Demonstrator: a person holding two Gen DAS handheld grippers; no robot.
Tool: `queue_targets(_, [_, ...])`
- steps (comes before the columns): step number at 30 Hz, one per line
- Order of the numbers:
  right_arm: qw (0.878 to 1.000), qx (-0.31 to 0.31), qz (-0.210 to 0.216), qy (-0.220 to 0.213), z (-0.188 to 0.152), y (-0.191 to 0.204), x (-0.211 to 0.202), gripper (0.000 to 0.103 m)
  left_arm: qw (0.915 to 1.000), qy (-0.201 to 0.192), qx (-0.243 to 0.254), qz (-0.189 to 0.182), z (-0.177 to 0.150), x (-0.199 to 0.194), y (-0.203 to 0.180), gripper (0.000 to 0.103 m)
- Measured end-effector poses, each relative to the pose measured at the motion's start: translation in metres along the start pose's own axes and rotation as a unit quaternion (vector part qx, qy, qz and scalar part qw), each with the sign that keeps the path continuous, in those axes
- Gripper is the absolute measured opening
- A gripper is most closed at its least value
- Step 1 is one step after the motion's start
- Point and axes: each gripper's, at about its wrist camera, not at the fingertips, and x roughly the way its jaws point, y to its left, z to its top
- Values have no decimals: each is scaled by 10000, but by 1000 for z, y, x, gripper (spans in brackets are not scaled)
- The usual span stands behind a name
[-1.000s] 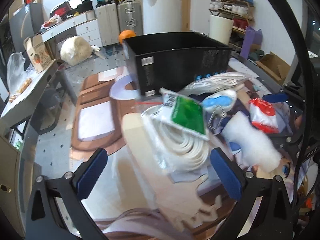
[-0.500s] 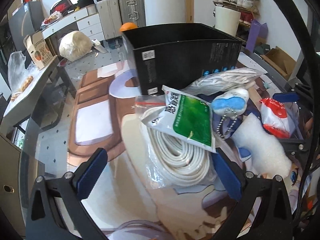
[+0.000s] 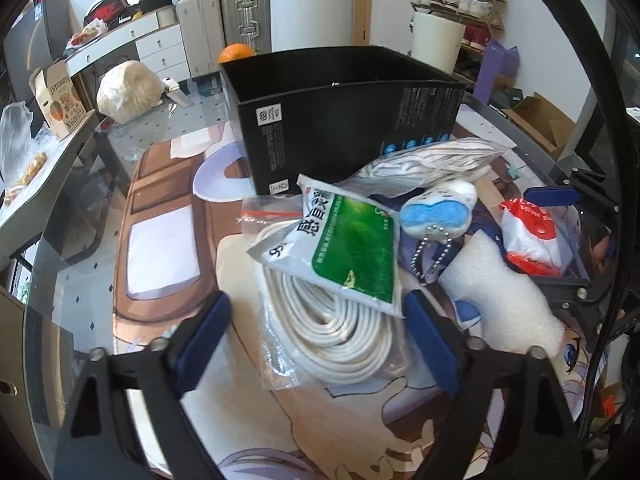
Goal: Organize soft objects
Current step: 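Grasp the red-and-white balloon glue bag with the right gripper while the left grasps the bagged white rope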
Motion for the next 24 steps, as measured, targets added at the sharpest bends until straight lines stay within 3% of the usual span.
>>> queue_targets(1, [10000, -8, 7, -15, 0, 0, 0, 92, 10000, -47, 10, -33, 0, -2, 0, 65])
queue_targets(3, [10000, -26, 19, -52, 0, 0, -2, 84, 9998, -137, 38, -158, -1, -6, -1, 51])
queue_targets(7, [9999, -74, 61, -119, 1, 1, -4, 70, 9995, -214, 38, -223, -3, -8, -3, 41])
queue_targets(12, [9998, -95, 66, -156, 2, 1, -5, 60, 9994, -240, 88, -244, -6, -11, -8, 37])
queue_targets(18, [9996, -114, 117, -251, 3, 4, -10, 58, 9985, -298, -34, -449, -13, -23, -10, 35])
queue_targets(24, [9978, -147, 126, -626, 9, 6, -23, 58, 9984, -497, 263, -12, -12, -40, -19, 34])
